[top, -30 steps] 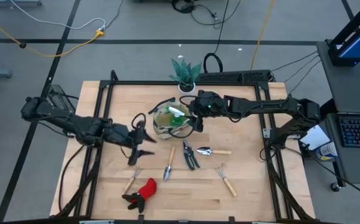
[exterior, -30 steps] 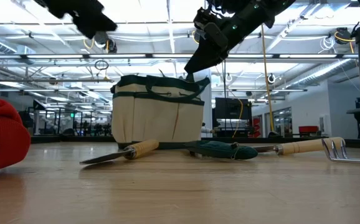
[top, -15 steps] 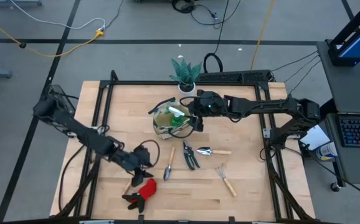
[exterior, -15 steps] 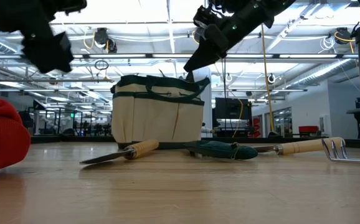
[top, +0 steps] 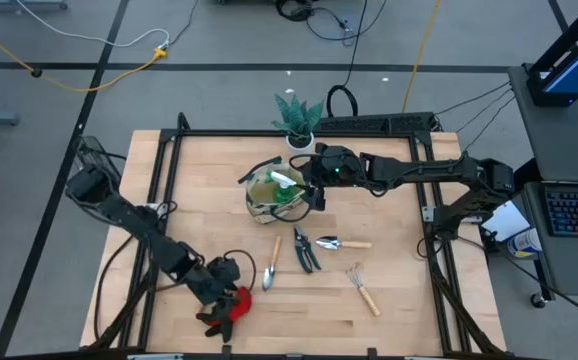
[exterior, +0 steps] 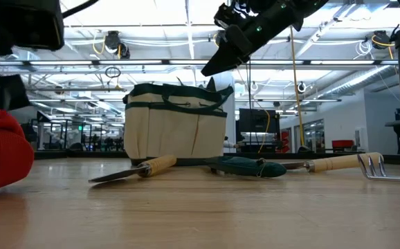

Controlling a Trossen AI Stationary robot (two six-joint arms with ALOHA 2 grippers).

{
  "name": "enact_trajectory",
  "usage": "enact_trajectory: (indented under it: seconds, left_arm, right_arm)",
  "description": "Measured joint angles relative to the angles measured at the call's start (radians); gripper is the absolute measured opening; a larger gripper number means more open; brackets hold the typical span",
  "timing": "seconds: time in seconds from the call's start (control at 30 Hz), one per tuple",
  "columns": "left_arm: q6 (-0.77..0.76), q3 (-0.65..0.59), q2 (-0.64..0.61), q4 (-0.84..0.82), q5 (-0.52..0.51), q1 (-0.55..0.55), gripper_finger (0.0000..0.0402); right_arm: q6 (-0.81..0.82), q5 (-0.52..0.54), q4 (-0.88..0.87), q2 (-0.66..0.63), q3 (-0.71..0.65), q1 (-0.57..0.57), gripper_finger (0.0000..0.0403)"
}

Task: Pick & Place Garden tools in Gardening bag
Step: Put the red gloves into the brown gardening bag

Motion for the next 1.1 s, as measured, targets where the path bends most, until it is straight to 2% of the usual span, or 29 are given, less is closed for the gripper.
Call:
enact_trajectory:
  seconds: [0.13,0.53,0.83,0.93,1.1]
  left_arm:
    - [-0.028,0.000,0.006,0.054,-0.001,-0.014,0.0239]
    - [-0.019,0.000,0.006,0.039,-0.025,-0.035,0.0239]
    - [0.004,0.001,0.095,0.043,-0.005,-0.042,0.0234]
    - [0.049,0.001,0.106,0.043,-0.003,-0.047,0.0199]
    - [0.110,0.001,0.096,0.043,0.001,-0.031,0.0088]
  right_arm:
    - [-0.021,0.000,0.003,0.000,0.000,0.000,0.0210]
    - [-0.021,0.000,0.003,0.000,0.000,0.000,0.0209]
    - [-0.021,0.000,0.002,0.000,0.000,0.000,0.0208]
    - [-0.019,0.000,0.002,0.000,0.000,0.000,0.0206]
    - [-0.015,0.000,0.002,0.000,0.000,0.000,0.0206]
